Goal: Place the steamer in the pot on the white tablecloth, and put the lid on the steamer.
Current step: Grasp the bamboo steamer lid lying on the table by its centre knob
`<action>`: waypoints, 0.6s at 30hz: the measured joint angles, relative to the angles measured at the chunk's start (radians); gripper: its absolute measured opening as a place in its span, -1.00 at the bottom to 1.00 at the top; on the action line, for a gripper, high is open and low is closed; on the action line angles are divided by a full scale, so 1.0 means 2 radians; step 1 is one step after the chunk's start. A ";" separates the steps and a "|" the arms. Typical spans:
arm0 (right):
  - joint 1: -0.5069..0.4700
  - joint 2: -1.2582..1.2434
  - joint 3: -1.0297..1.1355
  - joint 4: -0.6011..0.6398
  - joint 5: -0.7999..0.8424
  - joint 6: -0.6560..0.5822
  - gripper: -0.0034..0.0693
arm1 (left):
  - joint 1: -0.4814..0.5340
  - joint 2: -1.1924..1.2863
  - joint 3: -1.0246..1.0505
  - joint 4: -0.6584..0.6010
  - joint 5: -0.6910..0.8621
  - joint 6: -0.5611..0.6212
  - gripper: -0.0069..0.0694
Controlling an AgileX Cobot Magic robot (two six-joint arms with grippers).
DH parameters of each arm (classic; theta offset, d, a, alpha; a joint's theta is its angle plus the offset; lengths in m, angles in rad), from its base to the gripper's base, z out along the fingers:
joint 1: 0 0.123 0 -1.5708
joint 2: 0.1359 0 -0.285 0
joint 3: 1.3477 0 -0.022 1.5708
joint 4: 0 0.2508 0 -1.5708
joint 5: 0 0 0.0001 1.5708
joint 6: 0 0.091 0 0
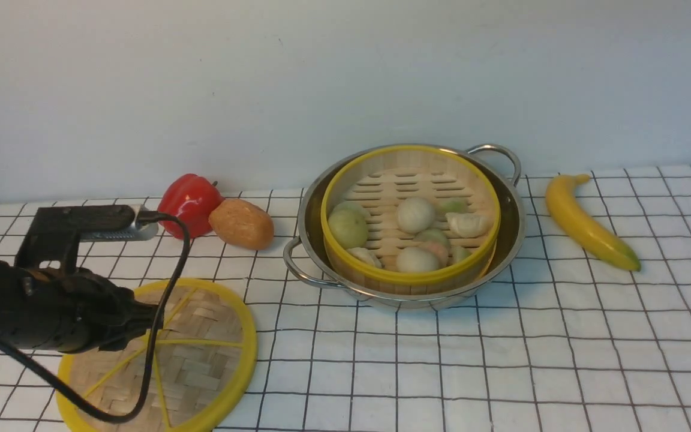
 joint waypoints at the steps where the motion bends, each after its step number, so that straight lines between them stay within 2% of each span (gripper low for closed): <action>1: 0.000 -0.053 0.034 0.001 0.000 -0.008 -0.21 | 0.000 0.014 -0.003 0.000 -0.002 0.000 -0.18; 3: 0.000 -0.111 0.077 0.001 0.000 -0.018 -0.40 | 0.000 0.031 -0.008 0.000 -0.007 0.000 -0.18; 5: 0.000 -0.180 0.137 0.001 0.000 -0.033 -0.70 | 0.000 0.051 -0.018 0.000 -0.011 0.000 -0.18; 7: 0.000 -0.239 0.194 0.002 0.001 -0.040 -0.91 | 0.000 0.062 -0.024 0.000 -0.011 0.001 -0.18; 18: 0.000 -0.426 0.400 0.010 0.007 -0.045 -0.94 | 0.000 0.092 -0.038 0.000 -0.013 0.005 -0.18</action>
